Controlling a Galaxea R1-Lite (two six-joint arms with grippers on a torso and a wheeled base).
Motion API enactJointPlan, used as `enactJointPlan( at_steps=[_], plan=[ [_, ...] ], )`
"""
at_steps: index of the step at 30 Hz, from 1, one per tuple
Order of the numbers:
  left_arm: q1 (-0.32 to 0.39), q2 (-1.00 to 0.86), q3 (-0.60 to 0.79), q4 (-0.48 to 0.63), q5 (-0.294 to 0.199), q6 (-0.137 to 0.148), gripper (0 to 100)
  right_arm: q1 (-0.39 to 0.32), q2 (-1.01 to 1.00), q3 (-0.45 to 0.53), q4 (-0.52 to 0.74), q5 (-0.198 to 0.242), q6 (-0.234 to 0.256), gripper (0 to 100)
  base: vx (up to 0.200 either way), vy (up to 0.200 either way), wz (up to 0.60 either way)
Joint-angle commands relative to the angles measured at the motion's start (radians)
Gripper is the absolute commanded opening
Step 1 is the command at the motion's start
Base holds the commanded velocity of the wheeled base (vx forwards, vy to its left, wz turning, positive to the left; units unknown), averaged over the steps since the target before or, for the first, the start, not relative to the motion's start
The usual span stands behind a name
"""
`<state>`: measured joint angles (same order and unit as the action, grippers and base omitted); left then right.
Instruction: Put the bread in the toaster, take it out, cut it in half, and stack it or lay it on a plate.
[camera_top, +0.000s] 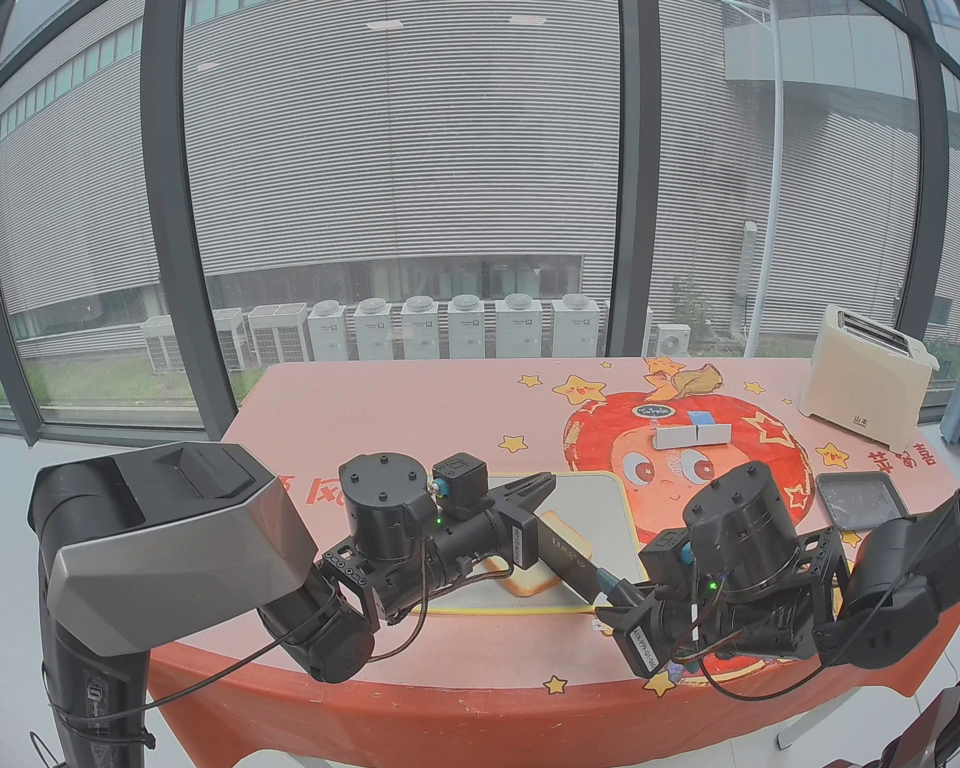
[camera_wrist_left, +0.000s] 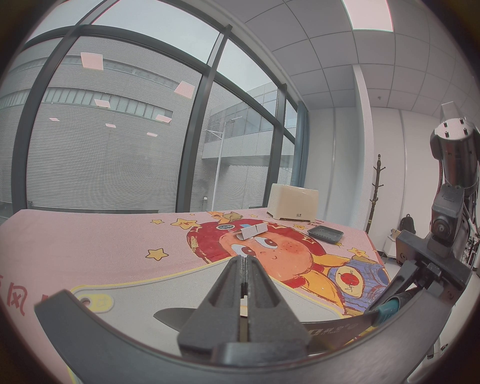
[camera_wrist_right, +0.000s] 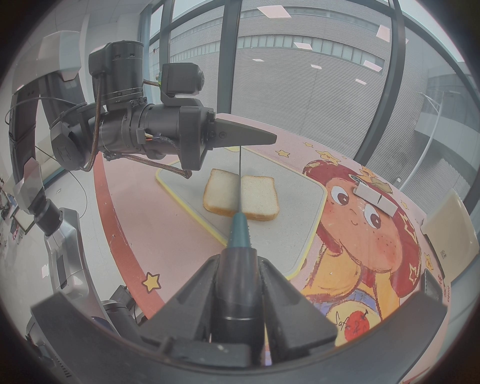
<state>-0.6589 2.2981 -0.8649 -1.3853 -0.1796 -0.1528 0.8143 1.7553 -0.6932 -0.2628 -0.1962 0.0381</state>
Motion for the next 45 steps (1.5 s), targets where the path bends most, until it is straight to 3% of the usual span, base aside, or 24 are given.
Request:
enactJointPlan(
  at_steps=[1, 33, 45],
  plan=[
    [0.005, 0.027, -0.005, 0.006, -0.001, -0.001, 0, -0.001, 0.000, -0.003, -0.004, 0.000, 0.000, 0, 0.000, 0.000, 0.00],
    [0.010, 0.049, -0.016, -0.001, 0.000, -0.001, 0, -0.007, -0.033, -0.012, -0.042, 0.001, 0.008, 0, 0.000, 0.000, 0.00],
    [0.010, 0.049, -0.013, -0.001, -0.001, -0.001, 0, -0.007, -0.051, -0.017, -0.092, -0.003, 0.036, 0, 0.000, 0.000, 0.00]
  ],
)
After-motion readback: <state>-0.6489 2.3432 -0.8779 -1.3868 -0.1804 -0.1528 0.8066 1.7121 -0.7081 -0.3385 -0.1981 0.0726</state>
